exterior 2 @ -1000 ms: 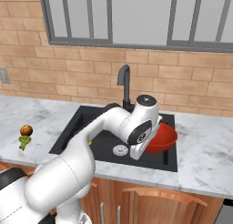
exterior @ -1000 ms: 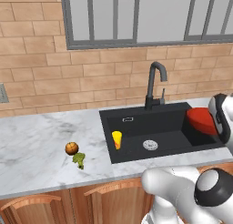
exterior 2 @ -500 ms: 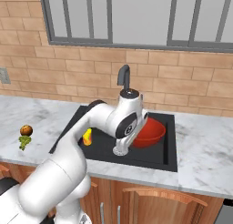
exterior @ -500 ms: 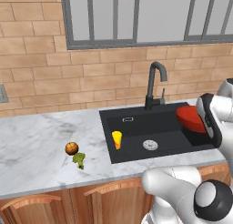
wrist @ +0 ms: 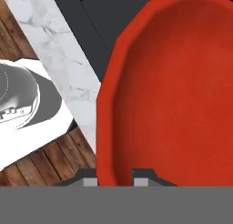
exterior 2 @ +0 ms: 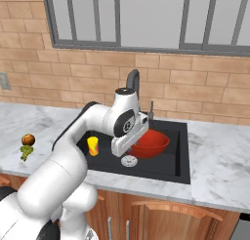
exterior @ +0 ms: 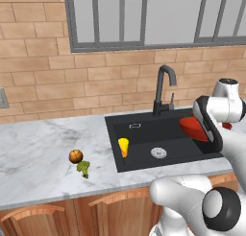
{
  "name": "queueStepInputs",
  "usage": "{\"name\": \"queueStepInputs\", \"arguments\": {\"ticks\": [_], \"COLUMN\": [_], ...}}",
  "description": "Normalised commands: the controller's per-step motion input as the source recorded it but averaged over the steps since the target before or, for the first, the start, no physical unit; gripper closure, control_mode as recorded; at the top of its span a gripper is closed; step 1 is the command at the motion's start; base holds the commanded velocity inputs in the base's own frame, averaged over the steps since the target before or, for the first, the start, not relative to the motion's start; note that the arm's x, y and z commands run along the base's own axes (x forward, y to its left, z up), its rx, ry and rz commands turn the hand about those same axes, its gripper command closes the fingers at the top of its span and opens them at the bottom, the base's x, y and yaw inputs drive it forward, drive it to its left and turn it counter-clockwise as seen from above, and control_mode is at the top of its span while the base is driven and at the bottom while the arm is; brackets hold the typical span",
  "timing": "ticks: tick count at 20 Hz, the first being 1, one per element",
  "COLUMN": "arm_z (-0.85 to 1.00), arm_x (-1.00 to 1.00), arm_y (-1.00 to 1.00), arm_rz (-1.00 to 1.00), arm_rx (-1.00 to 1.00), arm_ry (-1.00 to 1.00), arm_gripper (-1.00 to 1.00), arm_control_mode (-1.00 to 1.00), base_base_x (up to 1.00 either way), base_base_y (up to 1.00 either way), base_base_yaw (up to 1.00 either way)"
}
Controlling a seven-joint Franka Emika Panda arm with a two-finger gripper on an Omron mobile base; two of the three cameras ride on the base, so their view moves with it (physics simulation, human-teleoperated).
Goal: Remove the orange and broccoli from the sink. Then move the bowl and cup from the counter to the sink for washing.
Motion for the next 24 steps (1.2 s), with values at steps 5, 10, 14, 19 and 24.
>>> {"name": "queueStepInputs", "arguments": {"ticks": [5, 10, 14, 19, 24], "arm_z": [0.00, 0.00, 0.00, -0.08, -0.16], "arm_x": [0.12, 0.16, 0.17, 0.11, 0.16], "arm_y": [0.24, 0.24, 0.14, 0.14, 0.19], "arm_rz": [-0.11, -0.16, -0.21, -0.29, -0.31], "arm_rx": [0.03, 0.05, 0.06, 0.07, 0.09], "arm_ry": [0.17, 0.05, 0.02, 0.01, 0.00], "arm_gripper": [1.00, 1.00, 1.00, 1.00, 1.00], "arm_control_mode": [-1.00, -1.00, -1.00, -1.00, -1.00], "base_base_x": [0.00, 0.00, 0.00, 0.00, 0.00], "base_base_y": [0.00, 0.00, 0.00, 0.00, 0.00], "base_base_yaw": [0.00, 0.00, 0.00, 0.00, 0.00]}}
